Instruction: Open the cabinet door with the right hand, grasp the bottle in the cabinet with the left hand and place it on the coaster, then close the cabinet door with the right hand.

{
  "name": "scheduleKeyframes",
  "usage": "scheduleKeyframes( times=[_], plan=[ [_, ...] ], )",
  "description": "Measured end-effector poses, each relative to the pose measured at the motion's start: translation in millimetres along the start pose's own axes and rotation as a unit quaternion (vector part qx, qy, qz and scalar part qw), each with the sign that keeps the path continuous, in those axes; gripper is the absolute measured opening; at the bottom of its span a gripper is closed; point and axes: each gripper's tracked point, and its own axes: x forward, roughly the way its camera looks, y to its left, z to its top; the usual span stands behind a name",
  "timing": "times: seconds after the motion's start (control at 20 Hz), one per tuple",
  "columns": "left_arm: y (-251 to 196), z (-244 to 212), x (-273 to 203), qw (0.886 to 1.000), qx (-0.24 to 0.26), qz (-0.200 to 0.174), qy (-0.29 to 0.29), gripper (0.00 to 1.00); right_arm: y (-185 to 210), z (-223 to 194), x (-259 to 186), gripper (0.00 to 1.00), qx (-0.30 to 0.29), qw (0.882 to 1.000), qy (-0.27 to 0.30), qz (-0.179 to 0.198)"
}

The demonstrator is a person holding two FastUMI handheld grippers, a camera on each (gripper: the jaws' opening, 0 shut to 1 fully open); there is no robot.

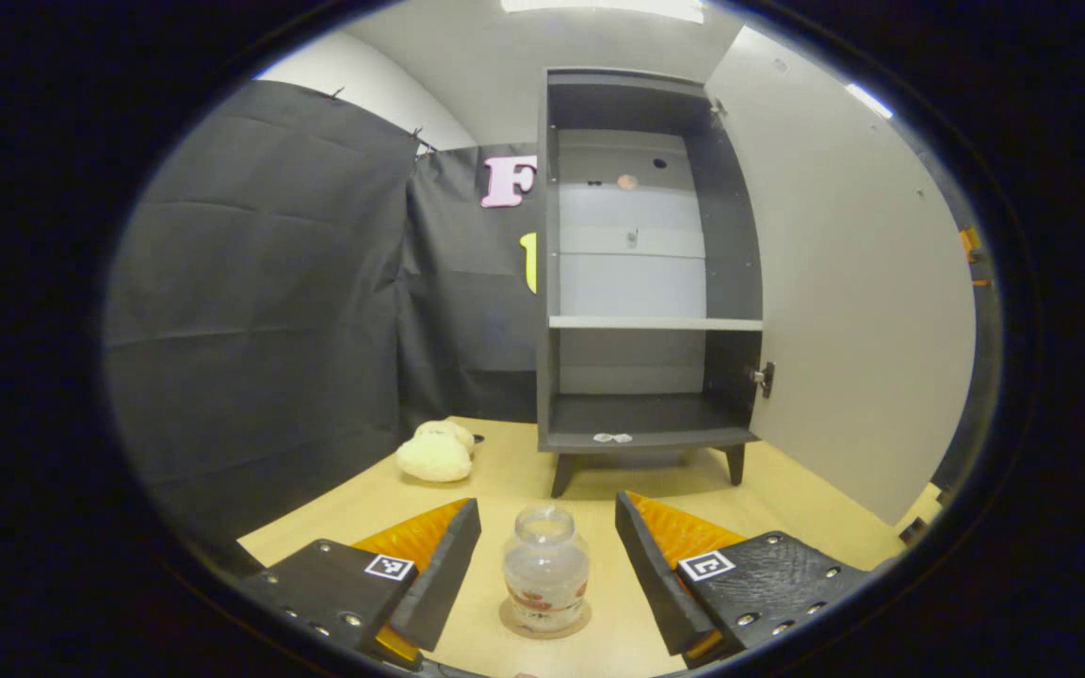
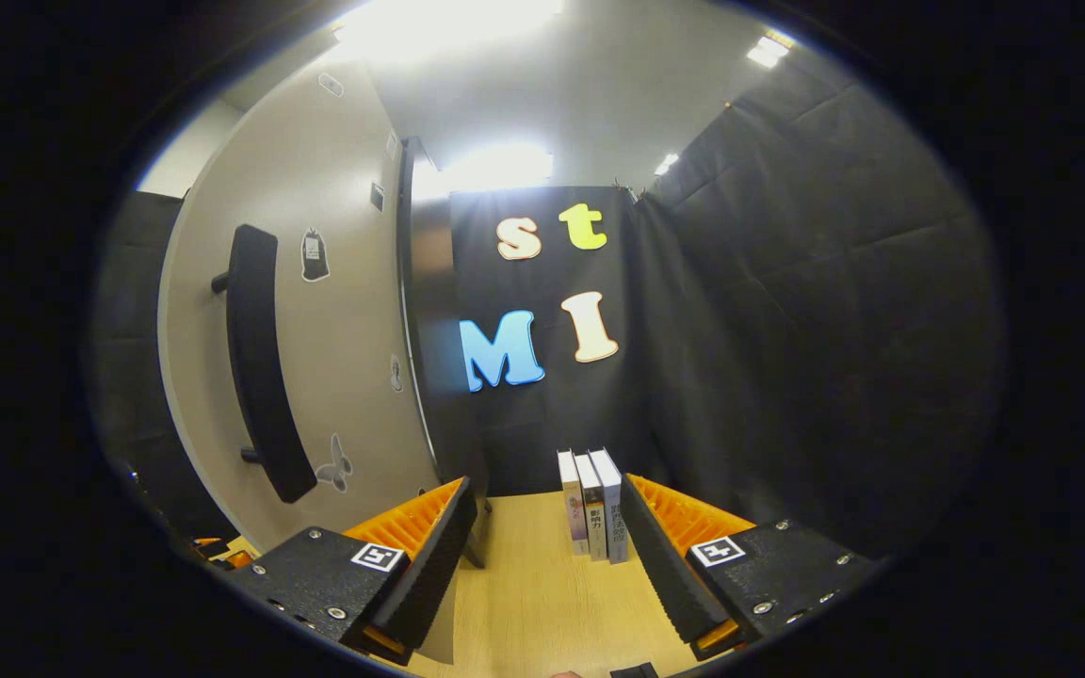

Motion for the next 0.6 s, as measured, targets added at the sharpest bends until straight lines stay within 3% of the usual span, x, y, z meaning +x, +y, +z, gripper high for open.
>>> scheduleKeyframes(
  times=[0.1, 0.3, 0.35, 0.45, 0.5, 0.55, 0.6],
  plan=[
    [-3, 8, 0, 1.000, -0.006, -0.005, -0.011, 0.89, 2, 16, 0, 0.95, 0.002, 1.000, -0.011, -0.007],
    [-13, 20, -3, 0.999, -0.043, -0.020, -0.021, 0.86, 25, 43, -6, 0.91, -0.005, 1.000, -0.023, -0.005],
    [-16, 25, -3, 0.998, -0.052, -0.025, -0.026, 0.86, 33, 49, -10, 0.95, -0.012, 1.000, -0.028, -0.003],
    [-11, 33, 0, 0.998, -0.047, -0.026, -0.042, 0.89, 56, 57, -17, 0.95, -0.024, 0.999, -0.040, 0.007],
    [-6, 36, 3, 0.998, -0.040, -0.025, -0.050, 0.86, 54, 60, -14, 0.95, -0.043, 0.998, -0.048, -0.002],
    [-2, 37, 5, 0.998, -0.036, -0.023, -0.054, 0.89, 58, 63, -21, 0.87, -0.064, 0.996, -0.057, -0.013],
    [-1, 38, 6, 0.998, -0.034, -0.023, -0.057, 0.86, 59, 63, -19, 0.90, -0.069, 0.996, -0.057, -0.021]
  ],
)
